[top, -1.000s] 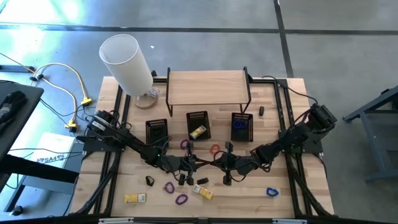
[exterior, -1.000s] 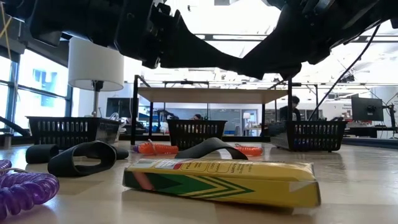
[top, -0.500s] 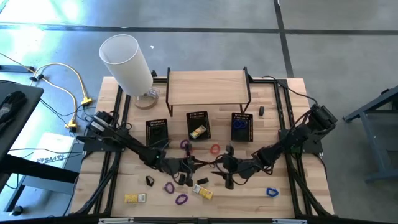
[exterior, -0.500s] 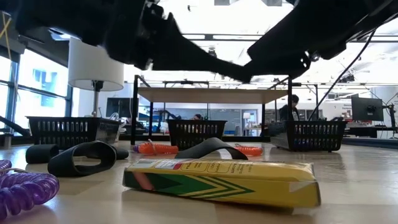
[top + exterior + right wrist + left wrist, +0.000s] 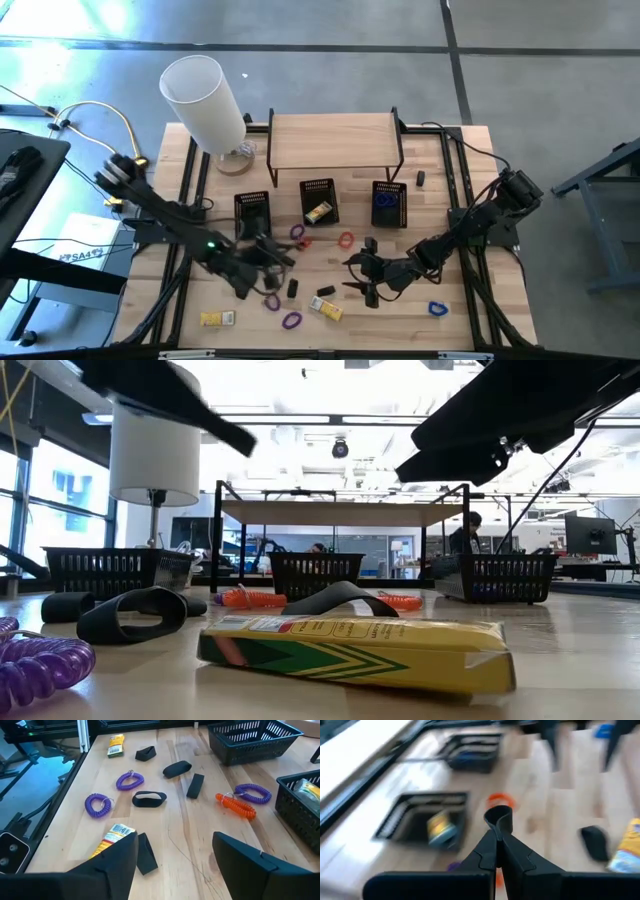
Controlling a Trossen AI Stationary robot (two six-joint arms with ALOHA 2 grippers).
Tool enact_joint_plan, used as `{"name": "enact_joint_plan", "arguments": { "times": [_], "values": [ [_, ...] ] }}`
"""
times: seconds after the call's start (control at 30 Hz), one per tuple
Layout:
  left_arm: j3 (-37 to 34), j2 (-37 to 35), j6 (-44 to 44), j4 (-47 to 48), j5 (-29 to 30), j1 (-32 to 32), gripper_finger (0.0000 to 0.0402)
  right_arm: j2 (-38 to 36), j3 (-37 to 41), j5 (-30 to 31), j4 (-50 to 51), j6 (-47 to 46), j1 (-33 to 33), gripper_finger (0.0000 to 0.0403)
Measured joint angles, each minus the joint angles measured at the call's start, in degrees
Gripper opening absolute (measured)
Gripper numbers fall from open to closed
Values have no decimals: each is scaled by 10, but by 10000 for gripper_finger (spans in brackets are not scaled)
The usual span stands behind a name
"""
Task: Pick & Place Office Desk Supplies
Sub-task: Put the black rubber band into the left black bin
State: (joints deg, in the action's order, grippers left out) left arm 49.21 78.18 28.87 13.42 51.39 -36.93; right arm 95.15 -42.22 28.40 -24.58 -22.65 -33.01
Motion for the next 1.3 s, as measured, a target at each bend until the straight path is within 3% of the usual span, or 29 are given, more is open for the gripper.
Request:
{"name": "enact_joint_plan", "arguments": {
  "times": [0.13,0.3,0.43,0.8,1.03,1.3],
  "values": [
    [0,-62,159,191,32,-22,2,0,0,0,0,0,0,243],
    [0,-95,460,436,-4,-21,2,0,0,0,0,-5,0,243],
    [-14,-86,591,507,-13,-21,1,0,0,0,1,-13,0,243],
    [-98,-78,705,486,-6,5,1,0,0,0,1,-17,0,243],
    [-105,-78,614,411,-6,28,17,0,0,0,0,-17,0,243],
    [-105,-78,584,397,-70,84,64,0,0,0,0,-17,0,243]
  ]
}}
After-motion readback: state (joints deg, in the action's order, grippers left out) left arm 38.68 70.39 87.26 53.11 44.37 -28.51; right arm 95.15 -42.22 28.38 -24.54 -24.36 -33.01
